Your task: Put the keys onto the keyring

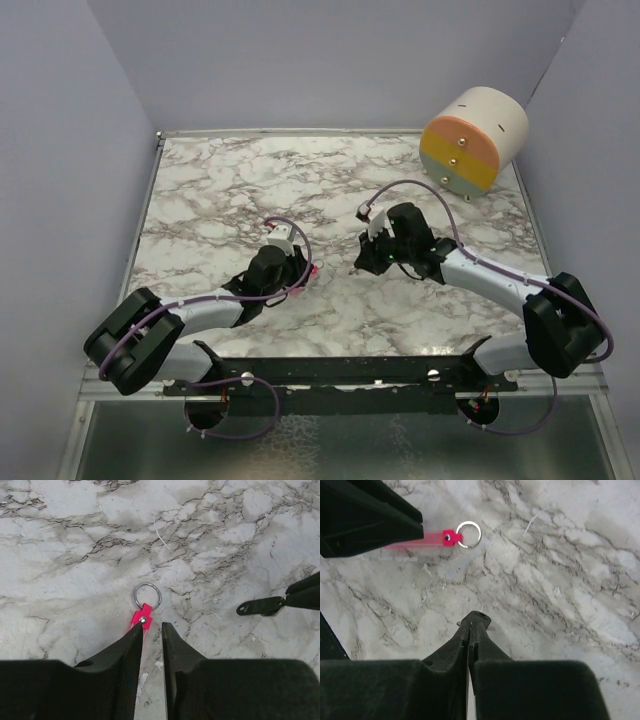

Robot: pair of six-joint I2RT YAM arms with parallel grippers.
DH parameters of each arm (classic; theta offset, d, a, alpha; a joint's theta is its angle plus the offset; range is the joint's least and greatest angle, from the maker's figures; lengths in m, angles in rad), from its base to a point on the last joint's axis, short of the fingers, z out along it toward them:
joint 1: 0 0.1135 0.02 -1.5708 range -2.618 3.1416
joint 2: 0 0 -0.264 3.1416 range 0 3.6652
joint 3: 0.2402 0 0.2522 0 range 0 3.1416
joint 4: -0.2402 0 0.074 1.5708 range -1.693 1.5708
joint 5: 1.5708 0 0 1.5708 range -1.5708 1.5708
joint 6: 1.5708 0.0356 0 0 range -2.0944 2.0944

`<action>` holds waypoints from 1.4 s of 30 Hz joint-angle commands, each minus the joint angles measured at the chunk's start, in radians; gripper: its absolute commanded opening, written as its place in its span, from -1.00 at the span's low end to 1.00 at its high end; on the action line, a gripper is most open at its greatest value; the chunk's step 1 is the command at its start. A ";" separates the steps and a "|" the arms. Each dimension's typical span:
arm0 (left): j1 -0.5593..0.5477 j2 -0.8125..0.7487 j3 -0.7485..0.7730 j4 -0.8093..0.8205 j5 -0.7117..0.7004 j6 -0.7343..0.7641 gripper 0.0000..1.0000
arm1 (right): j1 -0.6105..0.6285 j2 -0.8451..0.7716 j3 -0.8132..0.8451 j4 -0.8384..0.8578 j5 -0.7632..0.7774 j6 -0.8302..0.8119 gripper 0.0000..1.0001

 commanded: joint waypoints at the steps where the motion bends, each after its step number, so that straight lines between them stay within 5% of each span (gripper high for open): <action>1: -0.008 0.019 -0.003 0.023 -0.035 0.017 -0.51 | 0.027 -0.067 -0.044 -0.095 0.070 0.030 -0.99; 27: -0.024 0.073 -0.020 0.037 -0.076 0.019 -0.52 | 0.089 0.078 -0.021 0.047 0.092 0.051 -0.99; 42: -0.025 0.103 -0.037 0.081 -0.060 0.010 -0.53 | 0.095 0.137 -0.071 0.289 0.071 0.080 -0.98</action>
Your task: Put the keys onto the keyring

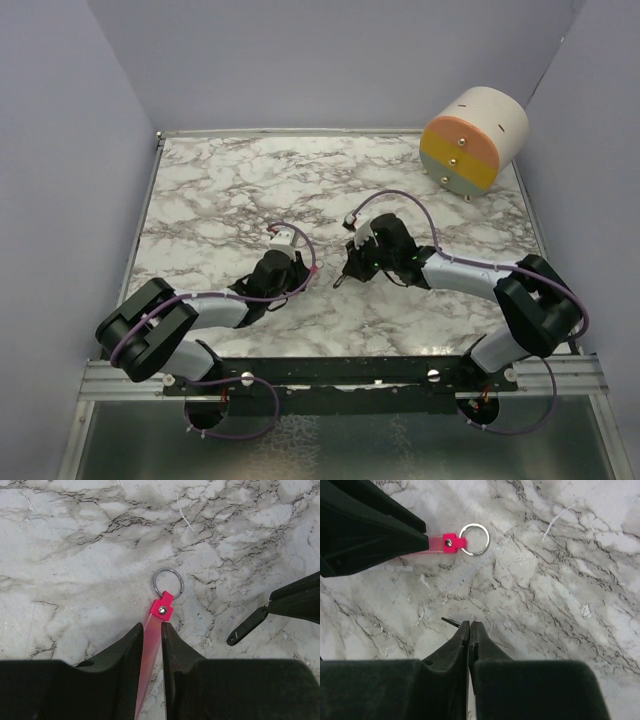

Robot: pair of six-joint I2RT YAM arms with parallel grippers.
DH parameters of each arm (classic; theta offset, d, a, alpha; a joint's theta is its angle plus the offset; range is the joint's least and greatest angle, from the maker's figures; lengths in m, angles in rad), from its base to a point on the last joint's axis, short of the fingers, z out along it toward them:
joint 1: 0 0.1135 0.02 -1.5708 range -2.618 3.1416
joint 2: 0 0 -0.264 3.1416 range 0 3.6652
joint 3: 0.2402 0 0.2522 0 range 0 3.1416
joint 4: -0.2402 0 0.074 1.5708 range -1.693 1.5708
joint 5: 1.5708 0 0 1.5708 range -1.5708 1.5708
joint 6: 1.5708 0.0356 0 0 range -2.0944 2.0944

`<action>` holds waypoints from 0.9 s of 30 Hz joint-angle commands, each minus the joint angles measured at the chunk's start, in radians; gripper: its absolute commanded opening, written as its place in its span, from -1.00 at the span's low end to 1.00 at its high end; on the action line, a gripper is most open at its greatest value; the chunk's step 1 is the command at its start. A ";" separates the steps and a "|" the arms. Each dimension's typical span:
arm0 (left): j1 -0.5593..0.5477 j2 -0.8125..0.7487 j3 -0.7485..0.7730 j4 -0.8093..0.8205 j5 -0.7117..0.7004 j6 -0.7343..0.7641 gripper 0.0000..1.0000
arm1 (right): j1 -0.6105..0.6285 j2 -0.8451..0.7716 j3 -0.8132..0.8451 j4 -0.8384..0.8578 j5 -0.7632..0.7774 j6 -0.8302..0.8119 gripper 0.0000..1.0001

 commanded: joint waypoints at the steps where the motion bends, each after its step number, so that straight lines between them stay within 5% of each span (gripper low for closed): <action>1: -0.006 0.026 -0.018 0.052 -0.001 -0.001 -0.53 | 0.009 0.025 -0.018 0.152 -0.006 0.012 -0.98; 27: -0.012 0.129 -0.029 0.084 -0.041 0.004 -0.59 | 0.027 0.169 -0.079 0.471 -0.092 -0.028 -0.99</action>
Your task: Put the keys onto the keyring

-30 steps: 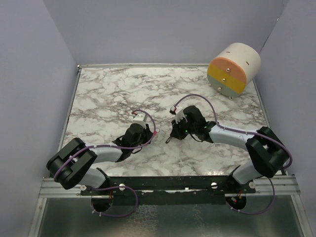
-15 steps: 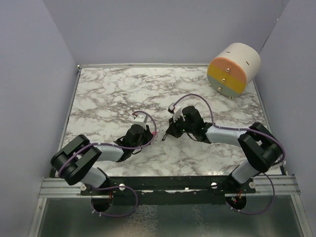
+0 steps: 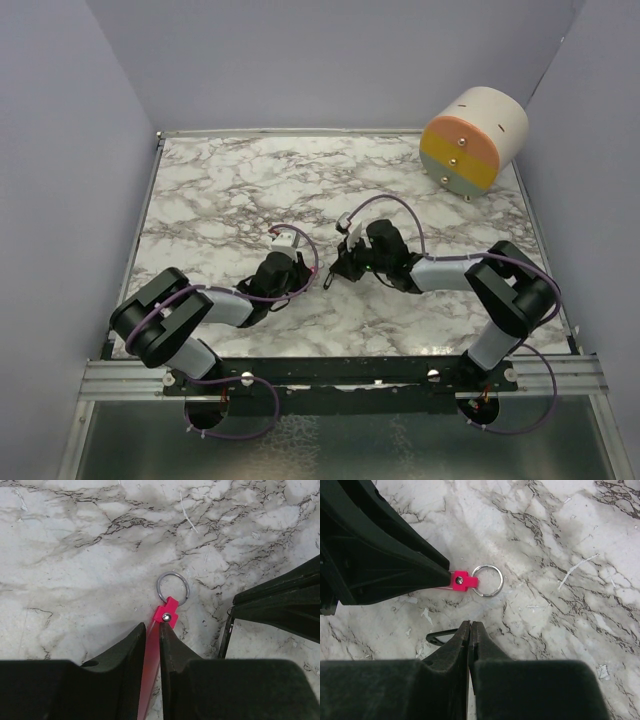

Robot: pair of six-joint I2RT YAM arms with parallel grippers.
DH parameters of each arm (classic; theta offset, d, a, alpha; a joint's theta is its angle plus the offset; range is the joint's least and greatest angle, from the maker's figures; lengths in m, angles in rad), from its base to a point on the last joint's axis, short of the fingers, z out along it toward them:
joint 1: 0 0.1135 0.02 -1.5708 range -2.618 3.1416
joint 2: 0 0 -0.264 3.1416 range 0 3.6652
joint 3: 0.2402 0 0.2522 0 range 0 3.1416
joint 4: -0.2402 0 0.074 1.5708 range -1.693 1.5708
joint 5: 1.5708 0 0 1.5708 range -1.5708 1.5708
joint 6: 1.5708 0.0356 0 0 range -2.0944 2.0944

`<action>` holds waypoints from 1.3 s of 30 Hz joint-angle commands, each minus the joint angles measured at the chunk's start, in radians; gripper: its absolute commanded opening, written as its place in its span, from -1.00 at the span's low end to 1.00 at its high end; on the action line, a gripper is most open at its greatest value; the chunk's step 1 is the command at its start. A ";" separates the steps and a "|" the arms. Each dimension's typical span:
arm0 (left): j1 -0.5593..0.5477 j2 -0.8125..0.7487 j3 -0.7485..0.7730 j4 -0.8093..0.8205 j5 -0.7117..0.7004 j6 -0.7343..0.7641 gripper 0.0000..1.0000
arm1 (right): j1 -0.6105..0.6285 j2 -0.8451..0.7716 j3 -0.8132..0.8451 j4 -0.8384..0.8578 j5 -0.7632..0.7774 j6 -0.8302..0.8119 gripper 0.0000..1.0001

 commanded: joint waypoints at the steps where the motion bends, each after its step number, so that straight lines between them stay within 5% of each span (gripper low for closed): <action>1: -0.012 0.029 -0.021 -0.035 -0.040 0.004 -0.59 | 0.012 0.015 -0.038 0.127 -0.028 -0.013 -0.99; 19: -0.022 0.058 -0.033 -0.029 -0.072 0.006 -0.59 | 0.015 0.084 -0.061 0.301 -0.034 0.011 -0.99; 39: -0.022 0.069 -0.031 -0.026 -0.073 0.006 -0.60 | 0.032 0.148 0.009 0.284 -0.020 0.021 -0.99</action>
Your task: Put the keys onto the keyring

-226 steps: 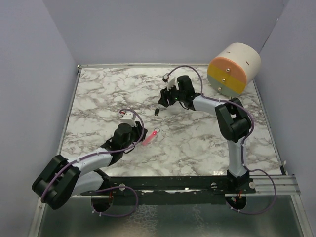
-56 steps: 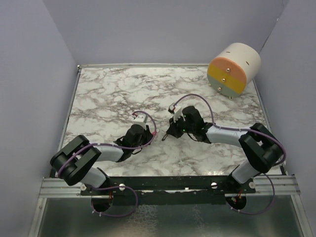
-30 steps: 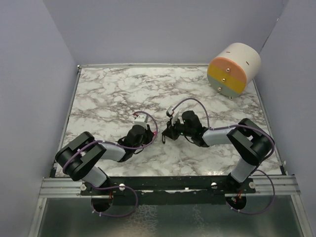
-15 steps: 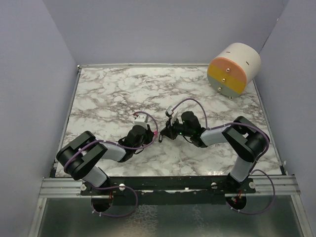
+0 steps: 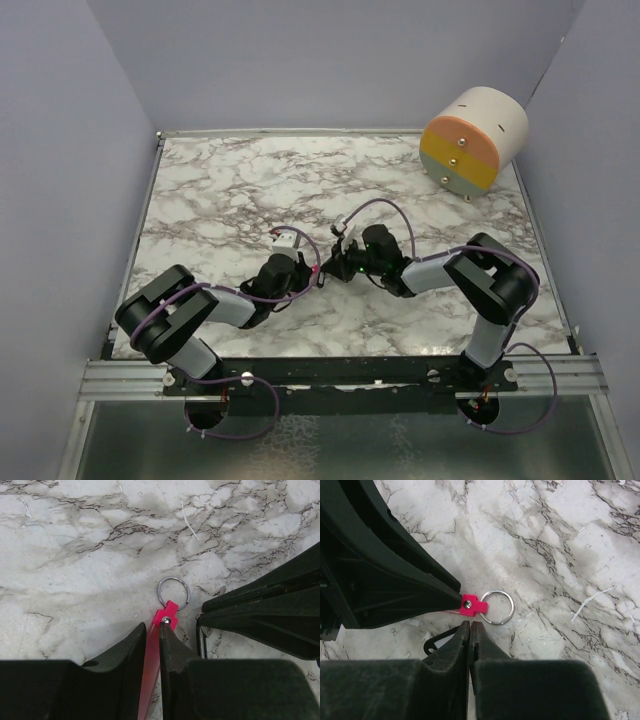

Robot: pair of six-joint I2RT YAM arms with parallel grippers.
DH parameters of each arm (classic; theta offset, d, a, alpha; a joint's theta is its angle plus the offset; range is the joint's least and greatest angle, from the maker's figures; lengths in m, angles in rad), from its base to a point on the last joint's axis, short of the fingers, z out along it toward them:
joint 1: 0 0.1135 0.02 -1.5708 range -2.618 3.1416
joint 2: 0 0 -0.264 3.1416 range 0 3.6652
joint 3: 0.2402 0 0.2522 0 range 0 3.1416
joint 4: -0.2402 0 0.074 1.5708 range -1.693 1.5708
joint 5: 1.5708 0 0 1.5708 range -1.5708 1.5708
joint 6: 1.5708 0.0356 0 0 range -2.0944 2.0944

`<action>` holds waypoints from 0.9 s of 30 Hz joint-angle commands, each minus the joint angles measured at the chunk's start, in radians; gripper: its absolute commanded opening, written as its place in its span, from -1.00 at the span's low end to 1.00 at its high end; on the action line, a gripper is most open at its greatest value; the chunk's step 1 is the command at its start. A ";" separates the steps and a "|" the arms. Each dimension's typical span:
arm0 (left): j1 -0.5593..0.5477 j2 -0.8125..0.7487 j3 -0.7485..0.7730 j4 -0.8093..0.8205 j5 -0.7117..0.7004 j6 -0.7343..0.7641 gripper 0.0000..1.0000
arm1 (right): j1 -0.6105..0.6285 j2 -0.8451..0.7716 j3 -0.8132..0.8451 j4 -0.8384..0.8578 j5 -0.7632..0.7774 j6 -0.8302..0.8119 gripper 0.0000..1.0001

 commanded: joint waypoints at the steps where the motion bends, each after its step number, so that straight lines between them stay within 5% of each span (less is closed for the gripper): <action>1: -0.003 0.033 -0.029 -0.085 -0.020 0.006 -0.60 | 0.007 0.032 0.037 0.025 0.000 0.006 -0.99; 27: -0.004 0.038 -0.033 -0.083 -0.024 0.009 -0.60 | 0.008 0.075 0.092 -0.039 0.044 0.017 -0.99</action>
